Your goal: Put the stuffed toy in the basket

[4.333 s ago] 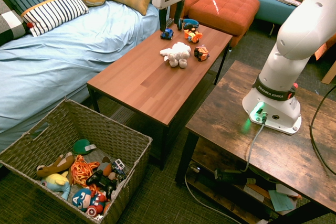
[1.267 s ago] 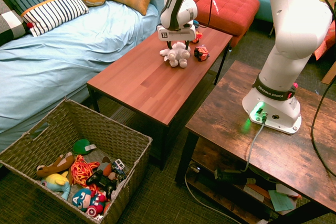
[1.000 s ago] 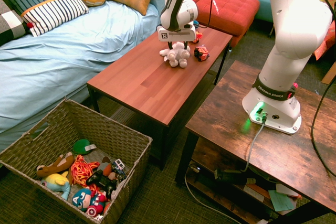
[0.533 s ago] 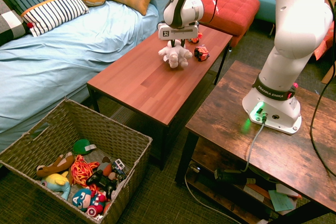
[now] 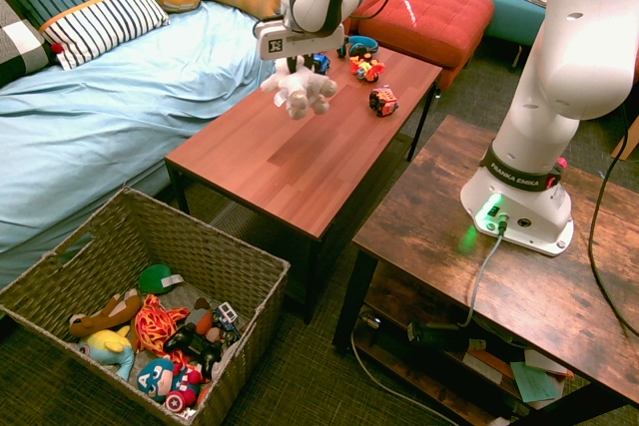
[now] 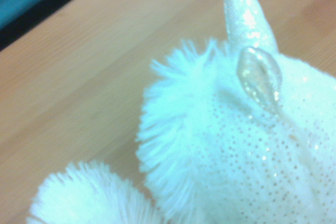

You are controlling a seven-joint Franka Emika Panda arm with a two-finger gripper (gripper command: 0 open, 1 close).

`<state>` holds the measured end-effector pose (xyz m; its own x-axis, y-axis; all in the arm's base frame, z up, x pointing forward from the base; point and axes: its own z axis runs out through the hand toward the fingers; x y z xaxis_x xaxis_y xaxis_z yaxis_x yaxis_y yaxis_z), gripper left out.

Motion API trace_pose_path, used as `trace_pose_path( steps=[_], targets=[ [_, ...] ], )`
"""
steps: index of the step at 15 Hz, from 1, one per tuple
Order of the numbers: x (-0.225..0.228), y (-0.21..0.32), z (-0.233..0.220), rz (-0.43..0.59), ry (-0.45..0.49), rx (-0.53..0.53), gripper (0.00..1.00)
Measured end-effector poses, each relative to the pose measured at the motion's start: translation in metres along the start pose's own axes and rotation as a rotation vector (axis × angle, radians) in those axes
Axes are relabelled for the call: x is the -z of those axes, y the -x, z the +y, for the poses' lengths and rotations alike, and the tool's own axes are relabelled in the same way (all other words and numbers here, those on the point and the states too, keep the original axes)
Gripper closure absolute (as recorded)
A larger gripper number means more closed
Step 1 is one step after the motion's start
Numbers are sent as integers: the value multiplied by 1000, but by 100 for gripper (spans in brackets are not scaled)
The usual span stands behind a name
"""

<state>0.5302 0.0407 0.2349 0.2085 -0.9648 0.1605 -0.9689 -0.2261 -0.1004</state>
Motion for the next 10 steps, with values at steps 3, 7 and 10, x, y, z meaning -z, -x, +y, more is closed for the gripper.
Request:
trace_pose_path(
  steps=[3,7,10],
  targets=[
    [12,103,-20,16,-27,133,100],
    [-9,182,-18,63,-18,373,100],
    [-5,210,-29,72,-53,441,100]
  ],
)
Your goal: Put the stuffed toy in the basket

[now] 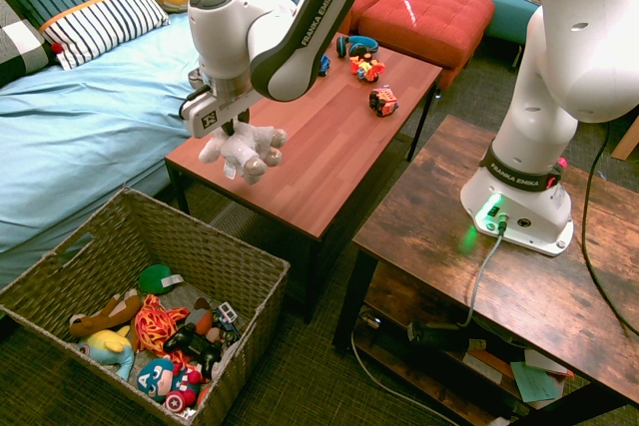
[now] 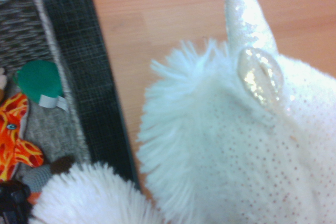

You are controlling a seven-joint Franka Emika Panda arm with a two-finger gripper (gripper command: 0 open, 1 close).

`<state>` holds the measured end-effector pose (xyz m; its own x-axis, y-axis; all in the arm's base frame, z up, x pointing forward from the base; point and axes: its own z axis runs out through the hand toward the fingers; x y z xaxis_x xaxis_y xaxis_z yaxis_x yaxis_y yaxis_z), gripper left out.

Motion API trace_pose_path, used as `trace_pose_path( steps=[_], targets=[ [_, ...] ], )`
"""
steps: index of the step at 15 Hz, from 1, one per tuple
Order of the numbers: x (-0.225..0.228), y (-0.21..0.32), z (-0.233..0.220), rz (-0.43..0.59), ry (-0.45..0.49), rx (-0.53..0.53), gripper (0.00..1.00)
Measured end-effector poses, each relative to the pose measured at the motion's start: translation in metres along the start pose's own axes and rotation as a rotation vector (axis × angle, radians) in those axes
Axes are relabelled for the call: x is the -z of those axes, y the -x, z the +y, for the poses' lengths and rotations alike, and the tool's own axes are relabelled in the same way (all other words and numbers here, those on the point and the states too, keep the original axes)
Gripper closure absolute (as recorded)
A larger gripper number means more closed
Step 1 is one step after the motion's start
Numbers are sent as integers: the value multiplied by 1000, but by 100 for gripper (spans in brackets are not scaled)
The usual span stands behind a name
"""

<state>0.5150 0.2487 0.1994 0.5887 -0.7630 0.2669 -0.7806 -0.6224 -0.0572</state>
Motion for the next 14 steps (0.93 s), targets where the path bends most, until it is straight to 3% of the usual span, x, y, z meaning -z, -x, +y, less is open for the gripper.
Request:
trace_pose_path(
  steps=[6,12,13,14],
  targets=[
    [-19,110,-106,-77,-91,148,100],
    [-108,175,-152,-169,-84,163,100],
    [-121,179,-156,-182,-66,163,0],
    [-133,180,-159,-197,-52,165,0]
  ],
)
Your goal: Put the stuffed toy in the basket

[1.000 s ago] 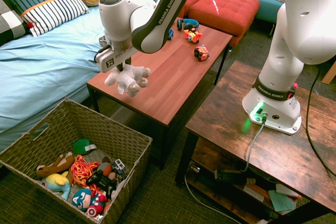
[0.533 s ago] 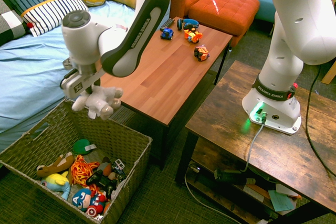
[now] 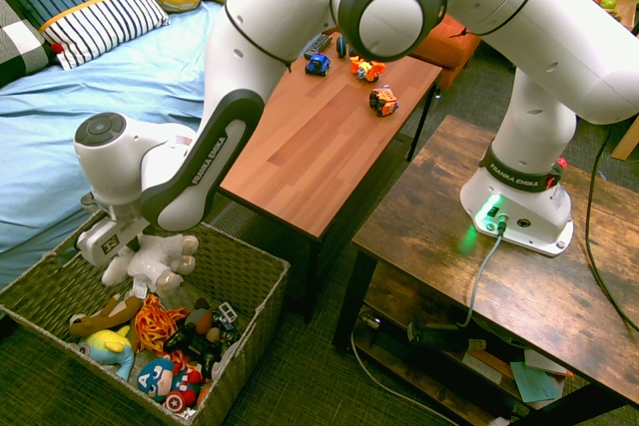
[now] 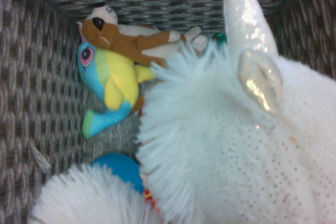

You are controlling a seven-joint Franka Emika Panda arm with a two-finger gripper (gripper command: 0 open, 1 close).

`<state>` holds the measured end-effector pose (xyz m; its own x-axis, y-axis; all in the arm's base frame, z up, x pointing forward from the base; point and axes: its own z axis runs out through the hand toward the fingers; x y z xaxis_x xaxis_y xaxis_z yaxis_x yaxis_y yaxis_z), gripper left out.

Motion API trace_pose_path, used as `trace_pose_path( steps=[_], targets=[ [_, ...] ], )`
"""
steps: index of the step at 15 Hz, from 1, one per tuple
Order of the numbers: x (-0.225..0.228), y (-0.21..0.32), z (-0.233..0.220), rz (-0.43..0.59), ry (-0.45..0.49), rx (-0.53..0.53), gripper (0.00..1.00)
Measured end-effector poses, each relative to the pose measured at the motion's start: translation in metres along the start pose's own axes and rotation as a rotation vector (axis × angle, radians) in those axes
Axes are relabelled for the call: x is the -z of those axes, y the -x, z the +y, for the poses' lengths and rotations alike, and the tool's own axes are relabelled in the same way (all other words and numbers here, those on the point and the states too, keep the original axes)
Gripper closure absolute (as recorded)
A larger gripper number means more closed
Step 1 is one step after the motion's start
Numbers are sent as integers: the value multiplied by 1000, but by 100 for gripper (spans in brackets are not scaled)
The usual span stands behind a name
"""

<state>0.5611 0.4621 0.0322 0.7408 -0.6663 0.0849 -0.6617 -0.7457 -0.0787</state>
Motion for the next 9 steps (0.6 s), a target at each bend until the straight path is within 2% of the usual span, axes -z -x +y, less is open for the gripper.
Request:
trace_pose_path(
  steps=[3,9],
  targets=[
    [-18,-4,-8,-25,15,1,0],
    [-17,-4,-20,-26,22,6,0]
  ],
)
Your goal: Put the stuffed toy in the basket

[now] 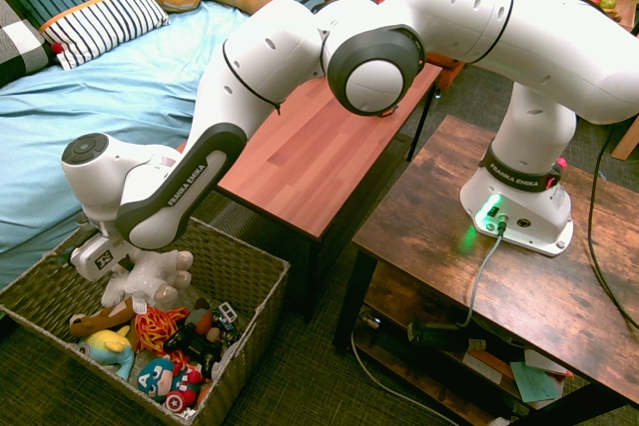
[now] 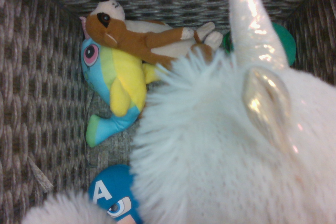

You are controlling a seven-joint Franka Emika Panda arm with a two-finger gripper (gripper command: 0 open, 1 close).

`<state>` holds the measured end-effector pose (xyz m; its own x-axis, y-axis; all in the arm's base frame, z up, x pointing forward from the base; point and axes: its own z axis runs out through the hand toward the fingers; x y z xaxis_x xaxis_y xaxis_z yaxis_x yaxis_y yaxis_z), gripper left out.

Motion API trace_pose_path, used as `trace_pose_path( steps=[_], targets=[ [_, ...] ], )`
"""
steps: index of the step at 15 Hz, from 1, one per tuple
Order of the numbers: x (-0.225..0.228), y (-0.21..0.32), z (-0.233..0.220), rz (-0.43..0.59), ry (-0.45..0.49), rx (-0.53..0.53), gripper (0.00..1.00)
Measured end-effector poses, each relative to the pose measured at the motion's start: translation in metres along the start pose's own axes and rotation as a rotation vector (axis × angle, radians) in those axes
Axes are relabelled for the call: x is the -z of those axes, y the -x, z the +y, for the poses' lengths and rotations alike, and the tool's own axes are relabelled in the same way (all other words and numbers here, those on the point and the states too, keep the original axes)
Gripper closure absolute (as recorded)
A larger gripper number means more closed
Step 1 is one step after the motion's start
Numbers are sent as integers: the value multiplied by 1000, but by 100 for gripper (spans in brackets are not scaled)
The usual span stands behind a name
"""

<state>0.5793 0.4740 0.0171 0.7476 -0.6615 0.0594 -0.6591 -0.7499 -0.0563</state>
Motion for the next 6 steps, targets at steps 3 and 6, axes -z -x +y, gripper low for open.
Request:
trace_pose_path(
  steps=[3,6],
  targets=[
    [4,-6,-2,3,-9,-3,0],
    [7,-9,-4,4,-13,-7,0]
  ],
)
